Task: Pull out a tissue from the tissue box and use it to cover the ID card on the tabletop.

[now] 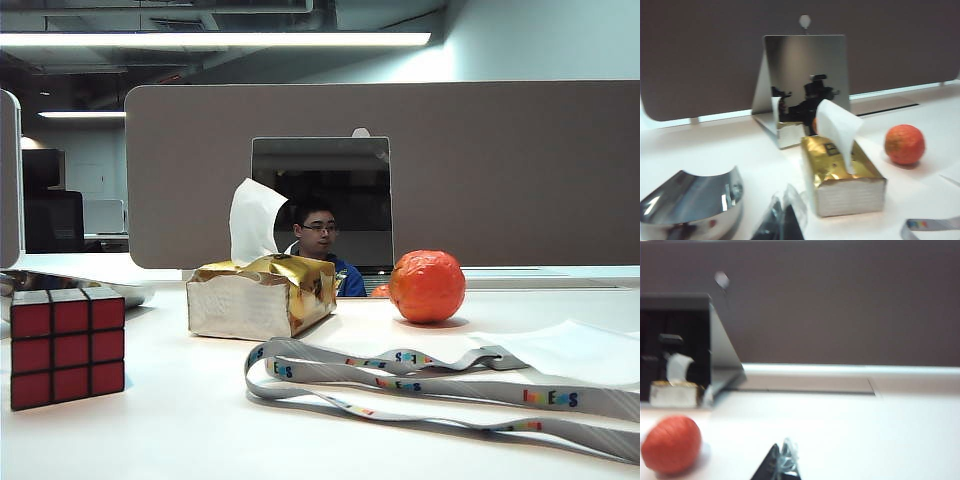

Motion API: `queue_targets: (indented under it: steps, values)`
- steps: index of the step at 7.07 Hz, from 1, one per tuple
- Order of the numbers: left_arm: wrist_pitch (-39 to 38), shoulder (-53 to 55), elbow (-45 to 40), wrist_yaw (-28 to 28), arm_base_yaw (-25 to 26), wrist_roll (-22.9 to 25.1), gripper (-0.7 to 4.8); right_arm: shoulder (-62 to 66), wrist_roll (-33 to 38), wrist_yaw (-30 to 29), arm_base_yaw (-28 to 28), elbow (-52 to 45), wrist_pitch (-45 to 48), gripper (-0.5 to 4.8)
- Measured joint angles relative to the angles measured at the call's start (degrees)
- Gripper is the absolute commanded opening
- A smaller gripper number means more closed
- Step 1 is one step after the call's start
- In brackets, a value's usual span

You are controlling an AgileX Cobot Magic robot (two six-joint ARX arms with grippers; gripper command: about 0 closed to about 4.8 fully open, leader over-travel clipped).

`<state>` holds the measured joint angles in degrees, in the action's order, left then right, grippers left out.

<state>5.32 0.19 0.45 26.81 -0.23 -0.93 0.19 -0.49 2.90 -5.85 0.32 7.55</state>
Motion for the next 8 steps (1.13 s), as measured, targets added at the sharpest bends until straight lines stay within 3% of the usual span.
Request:
queue_targets:
  steps: [6, 7, 8]
  values:
    - [0.0, 0.0, 0.0, -5.2, 0.0, 0.0, -0.06, 0.0, -3.5, 1.4, 1.6, 0.0, -4.7, -0.01]
    - [-0.4, 0.0, 0.0, -8.6, 0.0, 0.0, -0.06, 0.0, -4.0, 1.4, 1.7, 0.0, -7.3, -0.01]
    - [-1.0, 0.0, 0.0, -10.8, 0.0, 0.0, -0.06, 0.0, -3.9, -2.4, 1.6, 0.0, -8.5, -0.01]
